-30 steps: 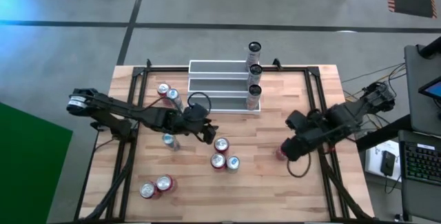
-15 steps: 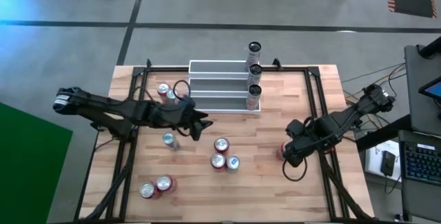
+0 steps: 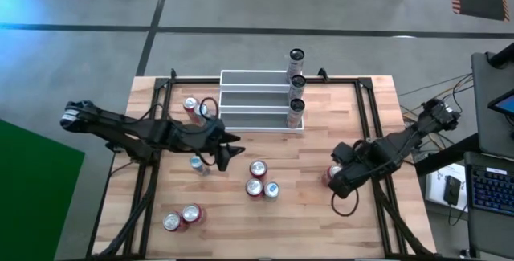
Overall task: Place canned beverage on shelf
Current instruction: Put the middle right orange soda can on the top tier of the shelf
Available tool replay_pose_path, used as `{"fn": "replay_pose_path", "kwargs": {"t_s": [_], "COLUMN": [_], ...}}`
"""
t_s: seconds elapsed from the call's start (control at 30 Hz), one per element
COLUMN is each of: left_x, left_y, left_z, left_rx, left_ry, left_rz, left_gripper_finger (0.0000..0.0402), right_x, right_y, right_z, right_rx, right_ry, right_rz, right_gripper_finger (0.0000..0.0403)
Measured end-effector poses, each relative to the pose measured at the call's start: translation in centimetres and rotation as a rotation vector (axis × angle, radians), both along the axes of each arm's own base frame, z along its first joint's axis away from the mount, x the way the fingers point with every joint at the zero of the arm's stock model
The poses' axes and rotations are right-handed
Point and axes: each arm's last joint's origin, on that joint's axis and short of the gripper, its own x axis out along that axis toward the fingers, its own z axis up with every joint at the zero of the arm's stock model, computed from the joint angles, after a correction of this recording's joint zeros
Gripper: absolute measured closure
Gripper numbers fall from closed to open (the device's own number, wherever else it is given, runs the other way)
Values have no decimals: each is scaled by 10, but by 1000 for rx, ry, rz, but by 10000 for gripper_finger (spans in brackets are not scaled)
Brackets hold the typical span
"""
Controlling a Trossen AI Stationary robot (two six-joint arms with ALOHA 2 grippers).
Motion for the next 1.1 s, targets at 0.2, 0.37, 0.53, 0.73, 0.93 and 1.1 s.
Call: {"fn": "replay_pose_path", "kwargs": {"t_s": [0.2,0.37,0.53,0.73,0.93,1.1], "left_x": [-3,-10,-18,-22,-22,-22], "left_y": [-4,-6,-5,-3,-3,-3], "left_z": [2,8,12,12,12,12], "left_rx": [-11,-29,-29,-30,-29,-28], "left_ry": [-3,-30,-33,-20,-19,-19], "left_rz": [-15,-21,-22,10,14,15], "left_gripper_finger": [187,187,187,187,187,187], "right_x": [4,8,10,11,12,11], "right_y": [-8,-15,-22,-32,-36,-36], "right_z": [-28,-45,-59,-79,-91,-94], "right_rx": [-36,20,35,52,71,66], "right_ry": [43,58,80,125,127,135], "right_rz": [11,-25,-94,-144,-143,-129], "right_gripper_finger": [58,37,35,35,60,100]}}
